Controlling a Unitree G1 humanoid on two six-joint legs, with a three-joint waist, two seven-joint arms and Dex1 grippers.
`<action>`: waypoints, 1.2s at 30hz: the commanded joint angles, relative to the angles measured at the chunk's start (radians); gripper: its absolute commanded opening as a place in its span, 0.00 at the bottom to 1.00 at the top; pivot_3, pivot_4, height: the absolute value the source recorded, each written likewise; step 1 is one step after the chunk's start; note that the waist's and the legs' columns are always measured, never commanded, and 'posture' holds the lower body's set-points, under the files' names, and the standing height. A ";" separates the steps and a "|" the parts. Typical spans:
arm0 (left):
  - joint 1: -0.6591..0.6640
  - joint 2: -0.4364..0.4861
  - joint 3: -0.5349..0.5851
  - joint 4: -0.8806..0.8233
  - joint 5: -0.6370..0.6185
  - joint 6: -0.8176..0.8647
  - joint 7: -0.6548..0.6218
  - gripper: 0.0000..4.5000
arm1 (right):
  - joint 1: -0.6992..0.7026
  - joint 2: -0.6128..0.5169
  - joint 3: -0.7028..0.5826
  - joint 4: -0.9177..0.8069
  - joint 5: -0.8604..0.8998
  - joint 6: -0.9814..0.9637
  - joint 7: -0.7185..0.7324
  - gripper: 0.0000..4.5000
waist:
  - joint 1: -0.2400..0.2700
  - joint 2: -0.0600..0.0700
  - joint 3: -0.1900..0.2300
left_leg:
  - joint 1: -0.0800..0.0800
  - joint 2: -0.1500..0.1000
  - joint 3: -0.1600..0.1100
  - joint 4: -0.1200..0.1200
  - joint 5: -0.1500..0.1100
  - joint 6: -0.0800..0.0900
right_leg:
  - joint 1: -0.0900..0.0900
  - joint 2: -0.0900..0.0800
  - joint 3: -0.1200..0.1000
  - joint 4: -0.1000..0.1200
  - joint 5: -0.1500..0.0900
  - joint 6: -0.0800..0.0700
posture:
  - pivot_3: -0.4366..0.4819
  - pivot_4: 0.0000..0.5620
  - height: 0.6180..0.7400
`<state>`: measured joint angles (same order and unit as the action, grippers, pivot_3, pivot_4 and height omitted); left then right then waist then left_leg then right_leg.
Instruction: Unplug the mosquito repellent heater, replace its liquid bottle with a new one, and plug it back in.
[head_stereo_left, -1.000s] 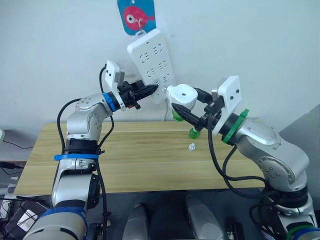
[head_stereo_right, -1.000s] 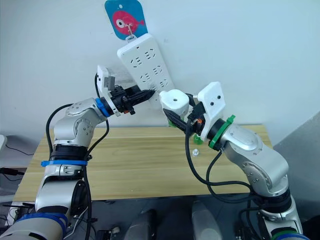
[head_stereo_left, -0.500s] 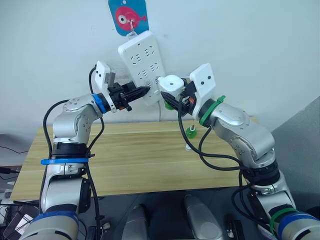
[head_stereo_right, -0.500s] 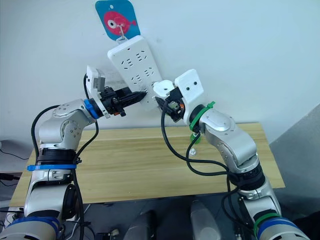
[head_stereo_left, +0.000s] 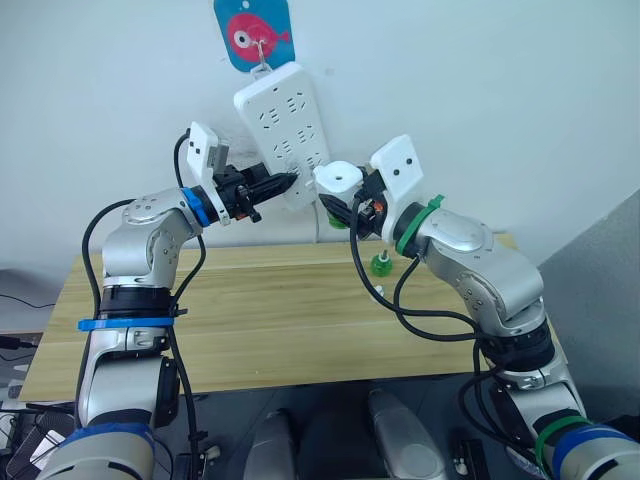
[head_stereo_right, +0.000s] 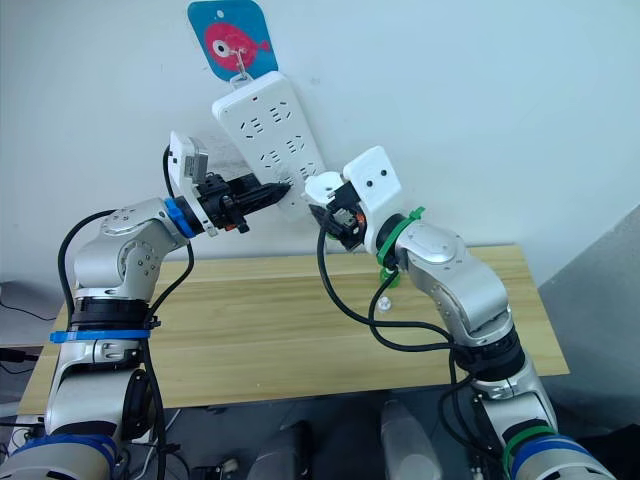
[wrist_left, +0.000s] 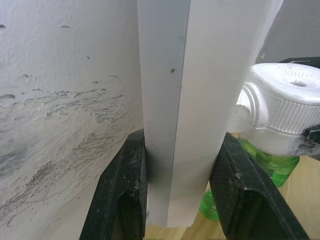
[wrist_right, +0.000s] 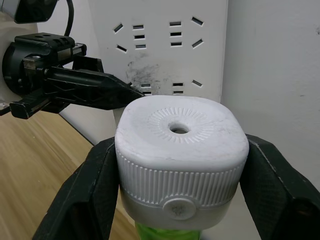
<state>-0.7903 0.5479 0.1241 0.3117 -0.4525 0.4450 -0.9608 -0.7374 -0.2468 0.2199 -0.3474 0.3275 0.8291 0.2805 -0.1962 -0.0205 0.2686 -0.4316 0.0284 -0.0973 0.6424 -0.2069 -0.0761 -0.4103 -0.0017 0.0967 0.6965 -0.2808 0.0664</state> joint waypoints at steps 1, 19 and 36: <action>0.010 0.020 0.016 -0.015 0.005 0.000 0.010 0.30 | -0.034 0.024 -0.016 -0.030 -0.035 -0.046 -0.017 0.67 | 0.000 0.000 0.000 | 0.000 0.000 0.000 0.000 0.000 0.000 | 0.000 0.000 0.000 0.000 0.000 0.000 | 0.22 0.40 1.00; 0.017 0.014 0.010 -0.034 -0.011 0.022 0.008 0.30 | -0.066 0.069 -0.015 0.031 -0.103 -0.059 -0.012 0.67 | -0.001 0.000 0.000 | 0.000 0.000 0.000 0.000 0.000 0.000 | 0.000 0.000 0.000 0.000 0.000 0.000 | 0.21 0.41 1.00; 0.031 0.000 0.011 -0.086 -0.042 0.080 -0.006 0.30 | -0.145 0.159 -0.020 0.277 -0.132 -0.168 0.023 0.67 | -0.026 0.000 0.000 | 0.003 0.000 0.000 0.000 0.000 0.000 | 0.000 0.001 0.001 0.003 0.000 -0.001 | 0.21 0.41 1.00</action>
<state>-0.7582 0.5666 0.1586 0.2777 -0.4554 0.4981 -0.9339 -0.8358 -0.1047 0.2188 -0.1132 0.2178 0.6992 0.3186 -0.2225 -0.0202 0.2685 -0.4284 0.0290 -0.0967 0.6427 -0.2067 -0.0762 -0.4100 -0.0008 0.0977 0.7000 -0.2800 0.0653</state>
